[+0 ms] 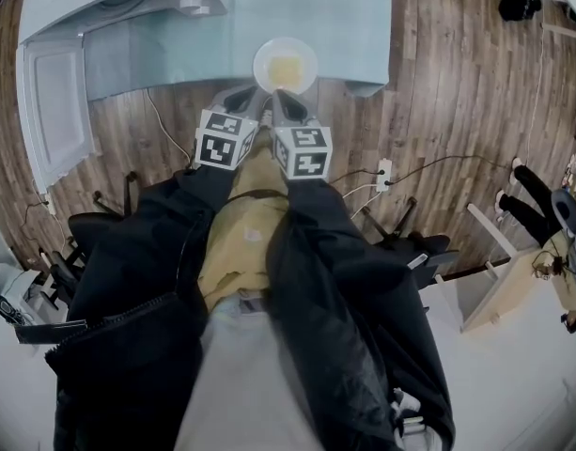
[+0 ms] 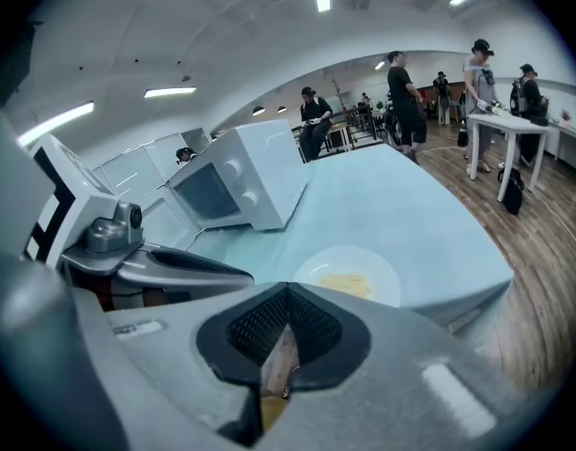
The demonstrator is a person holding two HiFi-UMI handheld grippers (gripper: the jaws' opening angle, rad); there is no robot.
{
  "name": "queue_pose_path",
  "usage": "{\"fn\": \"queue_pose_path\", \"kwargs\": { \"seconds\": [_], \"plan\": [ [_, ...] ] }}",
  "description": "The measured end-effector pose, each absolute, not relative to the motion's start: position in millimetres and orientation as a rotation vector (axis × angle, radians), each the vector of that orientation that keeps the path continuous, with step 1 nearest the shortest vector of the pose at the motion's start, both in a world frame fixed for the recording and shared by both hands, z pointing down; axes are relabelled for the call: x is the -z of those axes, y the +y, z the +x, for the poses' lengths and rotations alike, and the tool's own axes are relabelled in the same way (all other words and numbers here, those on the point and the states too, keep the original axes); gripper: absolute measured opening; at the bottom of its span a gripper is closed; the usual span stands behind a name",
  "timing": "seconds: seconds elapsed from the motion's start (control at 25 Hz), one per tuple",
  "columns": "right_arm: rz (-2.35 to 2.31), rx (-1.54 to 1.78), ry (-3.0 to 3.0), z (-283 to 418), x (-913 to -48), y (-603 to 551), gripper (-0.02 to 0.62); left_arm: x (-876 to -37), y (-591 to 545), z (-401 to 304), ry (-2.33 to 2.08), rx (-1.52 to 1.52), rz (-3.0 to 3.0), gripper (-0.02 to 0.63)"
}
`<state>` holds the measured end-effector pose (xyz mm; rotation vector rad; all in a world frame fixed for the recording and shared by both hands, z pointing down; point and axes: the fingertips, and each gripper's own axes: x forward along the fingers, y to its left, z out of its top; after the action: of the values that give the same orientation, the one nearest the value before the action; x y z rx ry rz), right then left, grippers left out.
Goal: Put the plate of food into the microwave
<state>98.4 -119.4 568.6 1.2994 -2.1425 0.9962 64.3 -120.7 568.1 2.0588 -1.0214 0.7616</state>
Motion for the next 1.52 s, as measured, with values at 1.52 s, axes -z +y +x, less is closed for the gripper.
{"fn": "queue_pose_path", "kwargs": {
  "seconds": [1.52],
  "plan": [
    [1.629,-1.547,-1.853,151,-669,-111,0.16,-616,-110,63,-0.996,-0.844,1.991,-0.005]
  ]
}}
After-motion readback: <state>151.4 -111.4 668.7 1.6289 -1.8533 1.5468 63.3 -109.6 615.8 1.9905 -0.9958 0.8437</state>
